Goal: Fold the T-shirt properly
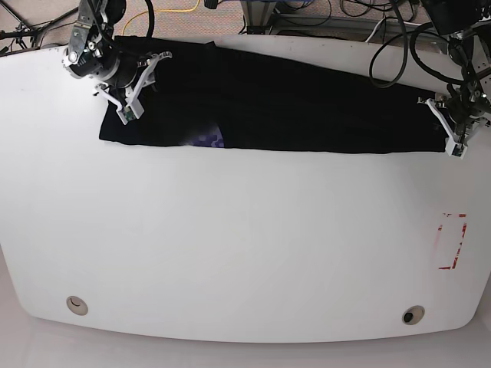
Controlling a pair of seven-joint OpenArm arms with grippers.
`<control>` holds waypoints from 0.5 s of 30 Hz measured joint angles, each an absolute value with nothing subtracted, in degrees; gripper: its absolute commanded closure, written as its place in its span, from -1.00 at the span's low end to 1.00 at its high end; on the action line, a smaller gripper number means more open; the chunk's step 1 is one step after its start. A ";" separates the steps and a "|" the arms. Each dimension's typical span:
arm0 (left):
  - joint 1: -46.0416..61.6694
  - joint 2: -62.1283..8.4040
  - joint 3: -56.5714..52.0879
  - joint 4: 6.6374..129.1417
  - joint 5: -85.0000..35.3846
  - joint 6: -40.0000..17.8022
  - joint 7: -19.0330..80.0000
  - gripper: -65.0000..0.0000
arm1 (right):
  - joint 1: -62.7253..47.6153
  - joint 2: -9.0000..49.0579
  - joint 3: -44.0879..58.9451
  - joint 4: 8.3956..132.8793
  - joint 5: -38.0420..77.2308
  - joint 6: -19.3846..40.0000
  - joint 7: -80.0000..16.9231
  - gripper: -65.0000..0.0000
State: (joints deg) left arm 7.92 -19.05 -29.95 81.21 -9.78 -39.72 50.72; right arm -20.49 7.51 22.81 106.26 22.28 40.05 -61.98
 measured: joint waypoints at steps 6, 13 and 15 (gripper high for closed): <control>7.94 -19.07 -29.95 81.21 -10.13 -39.72 50.72 0.56 | -14.13 8.51 22.72 100.05 18.94 40.58 -59.46 0.47; 6.81 -18.96 -29.87 81.10 -9.91 -39.79 51.40 0.51 | -9.69 9.54 22.74 95.90 14.37 40.75 -57.12 0.47; 5.87 -18.90 -29.82 80.82 -9.80 -39.92 52.07 0.38 | -9.45 9.56 22.65 95.88 13.23 40.75 -57.04 0.47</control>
